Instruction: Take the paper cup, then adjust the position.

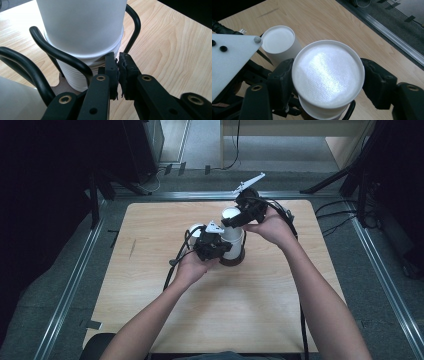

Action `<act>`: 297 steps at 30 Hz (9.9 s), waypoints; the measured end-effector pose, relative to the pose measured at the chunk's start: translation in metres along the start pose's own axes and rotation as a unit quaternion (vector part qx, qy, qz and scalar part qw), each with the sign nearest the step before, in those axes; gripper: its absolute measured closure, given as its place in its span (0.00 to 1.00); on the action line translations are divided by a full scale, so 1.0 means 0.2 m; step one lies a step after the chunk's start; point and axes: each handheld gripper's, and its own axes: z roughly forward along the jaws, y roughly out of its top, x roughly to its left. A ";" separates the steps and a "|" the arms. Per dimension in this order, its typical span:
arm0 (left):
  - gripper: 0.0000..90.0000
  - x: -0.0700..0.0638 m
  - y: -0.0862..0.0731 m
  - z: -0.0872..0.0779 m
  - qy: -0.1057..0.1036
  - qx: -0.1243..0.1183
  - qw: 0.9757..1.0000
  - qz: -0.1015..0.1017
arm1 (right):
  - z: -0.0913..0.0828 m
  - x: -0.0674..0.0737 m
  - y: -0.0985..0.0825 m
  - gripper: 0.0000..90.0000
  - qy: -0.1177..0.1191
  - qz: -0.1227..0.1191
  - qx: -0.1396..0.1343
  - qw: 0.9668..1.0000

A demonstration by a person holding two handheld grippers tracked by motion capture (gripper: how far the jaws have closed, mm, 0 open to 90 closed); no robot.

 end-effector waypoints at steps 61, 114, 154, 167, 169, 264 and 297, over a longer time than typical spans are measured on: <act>0.84 -0.02 -0.04 -0.07 -0.062 0.030 0.997 0.024 | -0.51 0.15 -0.13 0.37 0.024 -0.022 0.037 0.999; 0.11 0.02 -0.34 -0.19 -0.170 0.072 0.977 0.103 | -0.02 0.33 -0.69 0.37 0.097 -0.026 0.036 0.994; 0.36 -0.07 -0.36 -0.15 -0.171 0.059 0.970 0.165 | 0.04 0.43 -0.53 0.37 0.172 -0.040 -0.016 0.984; 0.37 -0.01 -0.31 -0.24 -0.172 0.068 0.970 0.154 | 0.01 0.40 -0.60 0.28 0.162 -0.061 -0.021 0.985; 0.37 0.00 -0.30 -0.26 -0.170 0.071 0.971 0.153 | 0.02 0.40 -0.62 0.27 0.161 -0.062 -0.014 0.985; 0.10 -0.05 -0.28 -0.17 -0.187 0.074 0.965 0.167 | 0.00 0.36 -0.68 0.38 0.180 -0.084 -0.027 0.980; 0.30 0.03 -0.28 -0.30 -0.185 0.034 0.971 0.149 | -0.05 0.36 -0.64 0.29 0.184 -0.081 -0.054 0.978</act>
